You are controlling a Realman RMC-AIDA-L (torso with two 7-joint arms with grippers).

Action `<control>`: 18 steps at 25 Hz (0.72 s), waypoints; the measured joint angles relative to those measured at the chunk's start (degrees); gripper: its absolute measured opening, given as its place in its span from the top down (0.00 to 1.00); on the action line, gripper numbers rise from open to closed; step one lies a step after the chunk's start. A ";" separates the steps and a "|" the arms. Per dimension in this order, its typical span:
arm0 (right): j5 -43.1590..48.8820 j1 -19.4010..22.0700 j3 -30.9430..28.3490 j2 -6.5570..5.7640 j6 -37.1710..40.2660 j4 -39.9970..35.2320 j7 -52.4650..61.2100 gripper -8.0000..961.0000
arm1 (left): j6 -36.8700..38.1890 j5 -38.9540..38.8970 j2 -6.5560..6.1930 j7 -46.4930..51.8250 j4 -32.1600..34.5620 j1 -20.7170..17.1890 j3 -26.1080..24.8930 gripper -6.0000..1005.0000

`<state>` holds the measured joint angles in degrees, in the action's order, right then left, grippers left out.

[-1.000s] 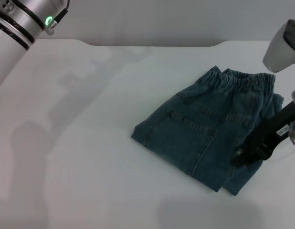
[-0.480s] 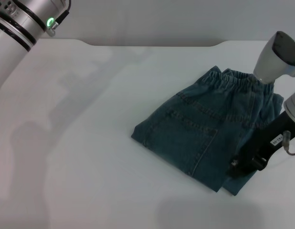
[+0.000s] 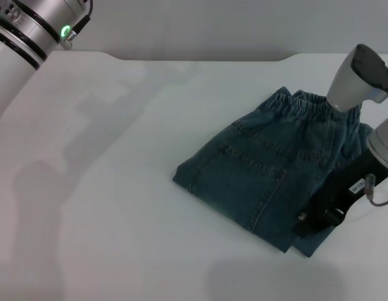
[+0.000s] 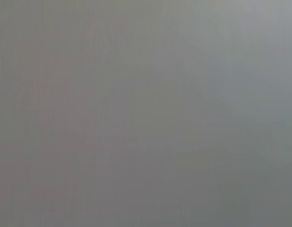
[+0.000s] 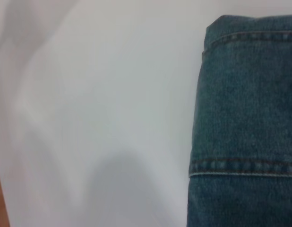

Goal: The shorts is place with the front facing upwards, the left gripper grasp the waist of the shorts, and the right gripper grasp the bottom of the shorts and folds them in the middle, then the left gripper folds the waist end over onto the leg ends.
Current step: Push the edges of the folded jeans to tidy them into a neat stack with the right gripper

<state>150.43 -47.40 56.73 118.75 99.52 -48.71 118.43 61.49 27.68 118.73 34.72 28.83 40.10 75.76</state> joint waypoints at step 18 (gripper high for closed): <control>0.30 -0.73 0.82 -0.17 -2.86 2.66 0.25 0.64 | 0.21 -0.01 0.00 0.00 0.09 -0.21 0.00 0.22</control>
<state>150.73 -48.12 57.55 118.58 96.66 -46.05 118.68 61.70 27.68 118.73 34.72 28.92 39.90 75.76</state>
